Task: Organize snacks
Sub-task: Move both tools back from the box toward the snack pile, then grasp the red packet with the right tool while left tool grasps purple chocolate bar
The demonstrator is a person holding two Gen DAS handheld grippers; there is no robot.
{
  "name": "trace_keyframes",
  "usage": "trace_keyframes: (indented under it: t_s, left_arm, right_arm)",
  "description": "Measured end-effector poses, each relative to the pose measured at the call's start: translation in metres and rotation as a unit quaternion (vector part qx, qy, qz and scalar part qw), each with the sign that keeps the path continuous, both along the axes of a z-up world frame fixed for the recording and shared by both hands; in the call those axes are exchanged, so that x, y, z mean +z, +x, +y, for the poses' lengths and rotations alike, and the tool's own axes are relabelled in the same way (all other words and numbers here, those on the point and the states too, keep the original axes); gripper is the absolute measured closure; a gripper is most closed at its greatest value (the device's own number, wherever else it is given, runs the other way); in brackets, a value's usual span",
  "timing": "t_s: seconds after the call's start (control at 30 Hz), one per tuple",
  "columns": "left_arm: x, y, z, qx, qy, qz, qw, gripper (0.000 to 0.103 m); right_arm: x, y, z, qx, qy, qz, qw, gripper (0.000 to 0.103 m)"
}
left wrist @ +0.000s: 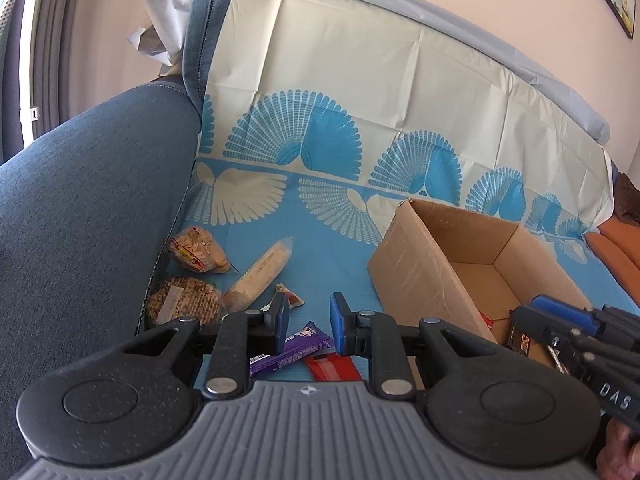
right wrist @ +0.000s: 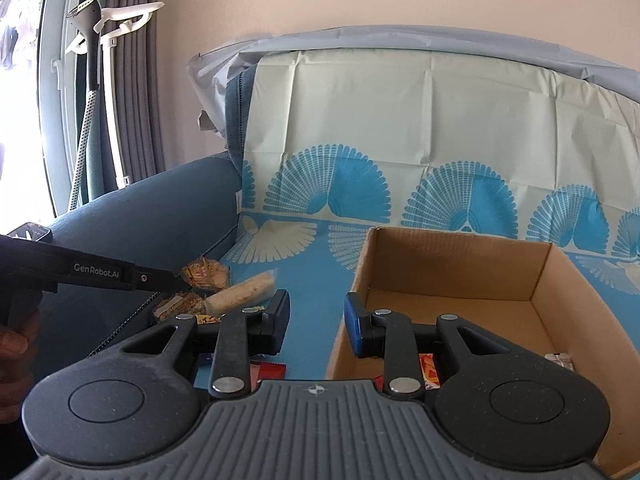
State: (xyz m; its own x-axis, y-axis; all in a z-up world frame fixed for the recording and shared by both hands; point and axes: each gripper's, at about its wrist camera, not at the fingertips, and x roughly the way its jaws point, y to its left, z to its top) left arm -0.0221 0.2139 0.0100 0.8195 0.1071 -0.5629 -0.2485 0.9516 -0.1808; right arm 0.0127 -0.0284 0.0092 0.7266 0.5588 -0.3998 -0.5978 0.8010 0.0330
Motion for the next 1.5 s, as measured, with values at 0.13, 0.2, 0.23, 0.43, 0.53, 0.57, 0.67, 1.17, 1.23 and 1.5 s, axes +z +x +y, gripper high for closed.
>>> trace_keyframes:
  t_s: [0.13,0.2,0.23,0.43,0.53,0.57,0.67,1.17,1.23,1.5]
  left_arm:
    - [0.0,0.003,0.0,0.004,-0.002,0.003,1.0,0.079]
    - [-0.001,0.004,0.0,0.004,-0.003,0.003,1.0,0.079]
    - [-0.001,0.004,0.0,0.004,-0.003,0.004,1.0,0.079]
    - [-0.002,0.006,-0.002,0.004,0.001,0.008,1.0,0.079]
    - [-0.001,0.006,0.0,0.008,-0.001,0.01,0.9999,0.079]
    - [-0.002,0.006,0.0,0.009,-0.002,0.01,0.9999,0.079]
    - [-0.001,0.007,-0.001,0.011,-0.003,0.011,0.9999,0.079]
    - [-0.009,0.021,0.0,0.004,-0.011,0.034,0.9994,0.079]
    - [-0.012,0.025,0.001,0.002,-0.013,0.04,0.9991,0.078]
    - [-0.026,0.042,0.0,-0.001,-0.009,0.065,0.9979,0.071]
  right_arm:
    - [-0.003,-0.004,0.006,0.017,-0.003,0.003,1.0,0.072]
    - [-0.006,-0.007,0.011,0.027,-0.006,0.003,1.0,0.072]
    - [-0.008,-0.008,0.014,0.032,-0.008,0.004,0.999,0.072]
    - [-0.018,-0.023,0.035,0.073,-0.022,0.003,0.997,0.072]
    - [-0.022,-0.03,0.047,0.092,-0.032,0.001,0.995,0.072]
    - [-0.023,-0.032,0.049,0.097,-0.035,0.001,0.995,0.072]
    - [-0.028,-0.034,0.057,0.103,-0.046,0.006,0.994,0.072]
    - [-0.049,-0.02,0.075,0.074,-0.071,0.038,0.994,0.064]
    - [-0.052,-0.017,0.078,0.067,-0.076,0.041,0.994,0.061]
    - [-0.073,0.001,0.092,0.036,-0.094,0.068,0.993,0.052]
